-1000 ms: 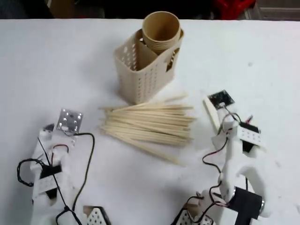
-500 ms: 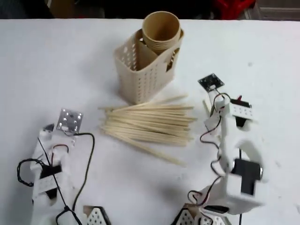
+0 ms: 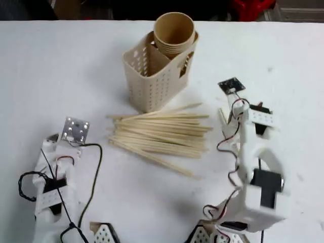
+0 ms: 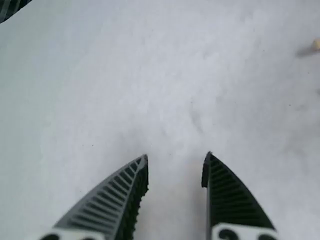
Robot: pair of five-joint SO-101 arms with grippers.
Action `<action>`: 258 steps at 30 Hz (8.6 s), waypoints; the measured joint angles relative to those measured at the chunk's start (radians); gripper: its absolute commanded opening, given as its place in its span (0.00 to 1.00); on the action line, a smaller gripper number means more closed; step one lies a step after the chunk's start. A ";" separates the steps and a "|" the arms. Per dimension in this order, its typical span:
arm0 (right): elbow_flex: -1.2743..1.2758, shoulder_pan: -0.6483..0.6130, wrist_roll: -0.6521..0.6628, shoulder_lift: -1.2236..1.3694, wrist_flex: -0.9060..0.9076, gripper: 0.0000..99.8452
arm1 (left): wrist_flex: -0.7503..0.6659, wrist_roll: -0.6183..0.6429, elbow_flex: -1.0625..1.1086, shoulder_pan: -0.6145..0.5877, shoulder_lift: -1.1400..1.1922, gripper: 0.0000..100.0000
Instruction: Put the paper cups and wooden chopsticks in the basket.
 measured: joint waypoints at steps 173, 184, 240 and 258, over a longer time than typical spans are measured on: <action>0.089 -0.839 -0.092 -0.321 0.097 0.05 | -0.002 -0.006 0.000 0.000 0.000 0.19; 0.144 -0.841 -0.091 -0.157 -0.003 0.12 | -0.002 -0.006 0.000 0.000 0.000 0.19; 0.140 -0.836 -0.315 -0.924 -0.347 0.02 | -0.002 -0.006 0.000 0.000 0.000 0.19; -0.431 -0.781 -0.315 -0.344 -0.523 0.02 | -0.002 -0.006 0.000 0.000 0.000 0.19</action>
